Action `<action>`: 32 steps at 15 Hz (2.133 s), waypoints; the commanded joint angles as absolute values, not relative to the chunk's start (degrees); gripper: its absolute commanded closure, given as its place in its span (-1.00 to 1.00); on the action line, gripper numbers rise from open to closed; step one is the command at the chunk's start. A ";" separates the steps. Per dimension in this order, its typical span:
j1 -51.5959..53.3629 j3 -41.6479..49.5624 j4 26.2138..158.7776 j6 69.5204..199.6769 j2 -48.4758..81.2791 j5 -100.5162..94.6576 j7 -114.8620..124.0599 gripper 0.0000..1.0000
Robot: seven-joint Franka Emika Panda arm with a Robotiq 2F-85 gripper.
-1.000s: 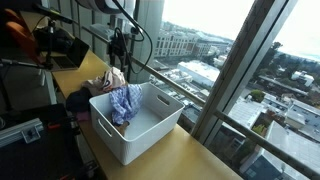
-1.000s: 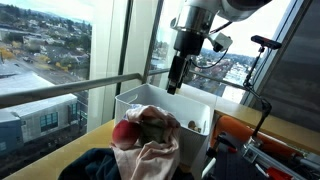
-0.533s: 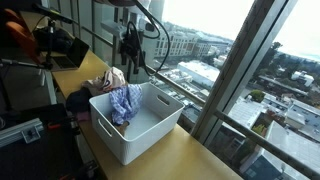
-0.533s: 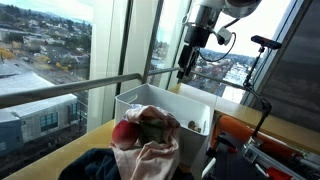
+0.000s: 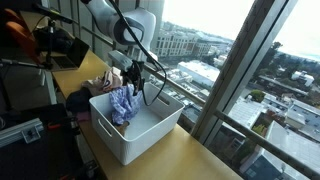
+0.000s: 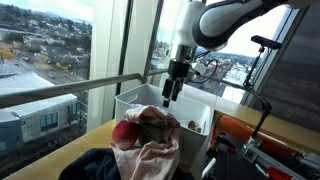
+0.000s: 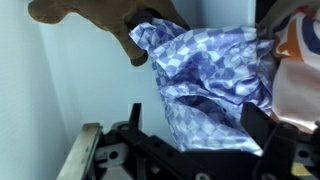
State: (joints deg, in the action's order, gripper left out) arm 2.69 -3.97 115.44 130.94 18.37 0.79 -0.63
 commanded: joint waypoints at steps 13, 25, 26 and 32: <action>-0.80 -5.02 105.20 129.86 36.22 4.95 -6.43 -0.12; -3.74 -6.84 106.11 122.92 34.28 9.89 -10.88 1.00; -3.34 -7.05 107.00 123.09 34.00 10.05 -11.12 0.48; -1.77 -7.79 109.71 123.06 33.41 9.00 -11.46 -0.27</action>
